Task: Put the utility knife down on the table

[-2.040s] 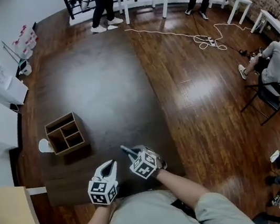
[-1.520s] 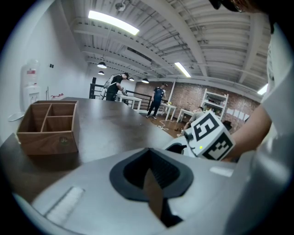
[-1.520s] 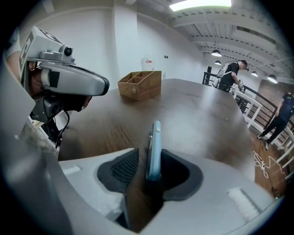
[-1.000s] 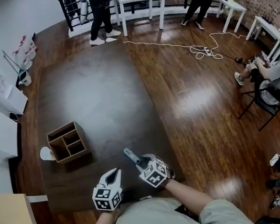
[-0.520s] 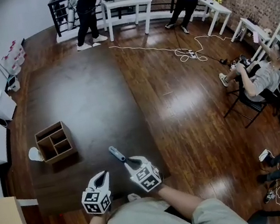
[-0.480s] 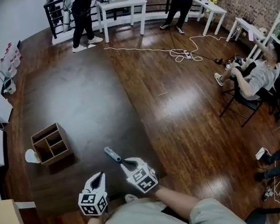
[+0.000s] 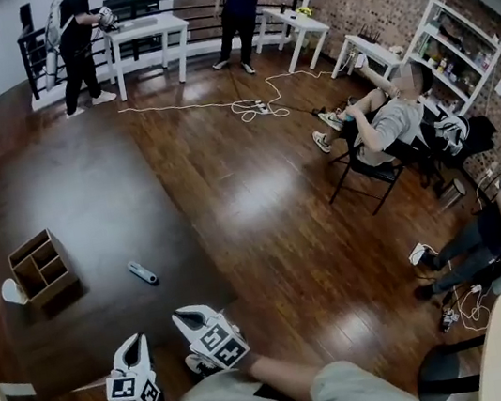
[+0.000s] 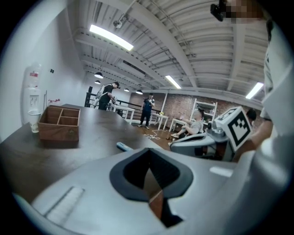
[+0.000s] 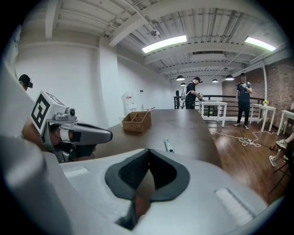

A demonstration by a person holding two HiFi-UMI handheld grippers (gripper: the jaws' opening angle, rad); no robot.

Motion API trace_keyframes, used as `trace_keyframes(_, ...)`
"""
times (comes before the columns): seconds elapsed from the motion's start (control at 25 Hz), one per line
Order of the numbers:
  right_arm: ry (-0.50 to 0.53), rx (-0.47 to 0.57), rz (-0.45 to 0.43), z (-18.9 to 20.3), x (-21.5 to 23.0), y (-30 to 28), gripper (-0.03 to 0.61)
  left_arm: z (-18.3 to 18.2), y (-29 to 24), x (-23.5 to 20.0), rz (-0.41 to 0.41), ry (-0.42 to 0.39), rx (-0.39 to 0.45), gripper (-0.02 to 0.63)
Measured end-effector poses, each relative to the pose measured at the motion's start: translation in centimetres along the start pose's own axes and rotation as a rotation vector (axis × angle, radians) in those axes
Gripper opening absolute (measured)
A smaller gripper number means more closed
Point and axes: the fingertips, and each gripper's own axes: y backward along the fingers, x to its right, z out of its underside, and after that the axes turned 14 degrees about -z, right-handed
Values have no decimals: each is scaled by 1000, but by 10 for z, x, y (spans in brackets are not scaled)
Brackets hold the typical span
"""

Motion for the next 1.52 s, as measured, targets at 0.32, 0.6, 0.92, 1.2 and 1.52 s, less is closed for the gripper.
trace_keyframes(0.32,17,67,18,20,-73,44,3,27,85,18,-6,-5,58,2)
trace_keyframes(0.6,15,127,29,37,-141,95,3,63,160,45,7,-9,80,2)
trace_keyframes(0.92,36,115,23,44,-201,149,3,62,241,82,23,-2,158,2)
trace_keyframes(1.2,78,95,17,49,-222,189,3,59,284,98,-1,63,226,2)
trace_keyframes(1.52,77,102,9,73,-226,242,3,81,296,150,-16,78,195,2)
